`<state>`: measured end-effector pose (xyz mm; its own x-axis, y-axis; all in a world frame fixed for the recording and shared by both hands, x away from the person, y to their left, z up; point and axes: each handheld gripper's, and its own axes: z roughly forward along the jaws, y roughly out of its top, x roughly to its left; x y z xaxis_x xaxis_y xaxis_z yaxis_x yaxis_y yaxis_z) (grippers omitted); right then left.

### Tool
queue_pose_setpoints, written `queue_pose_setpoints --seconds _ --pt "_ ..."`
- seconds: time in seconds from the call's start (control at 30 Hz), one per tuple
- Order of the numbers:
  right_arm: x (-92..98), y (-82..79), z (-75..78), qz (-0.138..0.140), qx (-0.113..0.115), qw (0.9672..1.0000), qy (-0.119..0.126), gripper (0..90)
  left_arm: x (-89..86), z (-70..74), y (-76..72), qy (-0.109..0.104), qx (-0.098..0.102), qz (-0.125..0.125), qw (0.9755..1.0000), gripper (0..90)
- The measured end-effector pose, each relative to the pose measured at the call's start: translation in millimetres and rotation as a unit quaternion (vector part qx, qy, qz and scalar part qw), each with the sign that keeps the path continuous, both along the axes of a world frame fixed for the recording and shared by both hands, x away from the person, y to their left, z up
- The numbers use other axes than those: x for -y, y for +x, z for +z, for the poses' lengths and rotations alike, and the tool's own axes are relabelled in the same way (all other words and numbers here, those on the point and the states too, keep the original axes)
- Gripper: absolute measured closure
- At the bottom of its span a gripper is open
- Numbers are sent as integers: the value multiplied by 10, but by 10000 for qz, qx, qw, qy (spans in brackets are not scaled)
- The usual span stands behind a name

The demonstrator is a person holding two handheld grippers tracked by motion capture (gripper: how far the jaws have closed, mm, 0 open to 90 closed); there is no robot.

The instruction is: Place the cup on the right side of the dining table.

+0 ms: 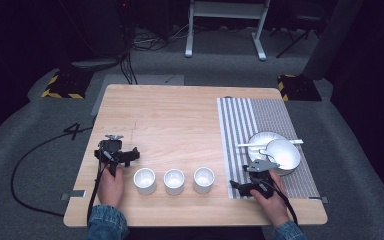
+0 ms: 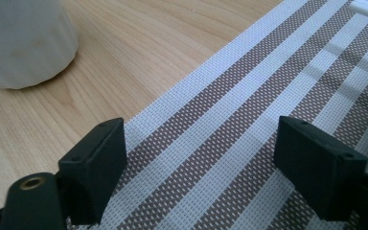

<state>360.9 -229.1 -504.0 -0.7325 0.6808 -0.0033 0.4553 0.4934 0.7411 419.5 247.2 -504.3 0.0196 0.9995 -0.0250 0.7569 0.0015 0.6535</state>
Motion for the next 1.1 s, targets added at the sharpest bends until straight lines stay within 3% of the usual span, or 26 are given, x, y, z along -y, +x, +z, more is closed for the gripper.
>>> queue_pose_setpoints --seconds 0.6,0.73,1.1 --pt "0 3 0 -18 -16 10000 18 191 7 0 -4 0 -1 33 10000 6" --pt "-65 -20 -1 -312 -29 9995 3 153 7 0 -5 -2 1 39 10000 6" --pt "-83 -23 -2 -303 -37 9995 -22 142 9 0 -7 1 0 46 10000 6"
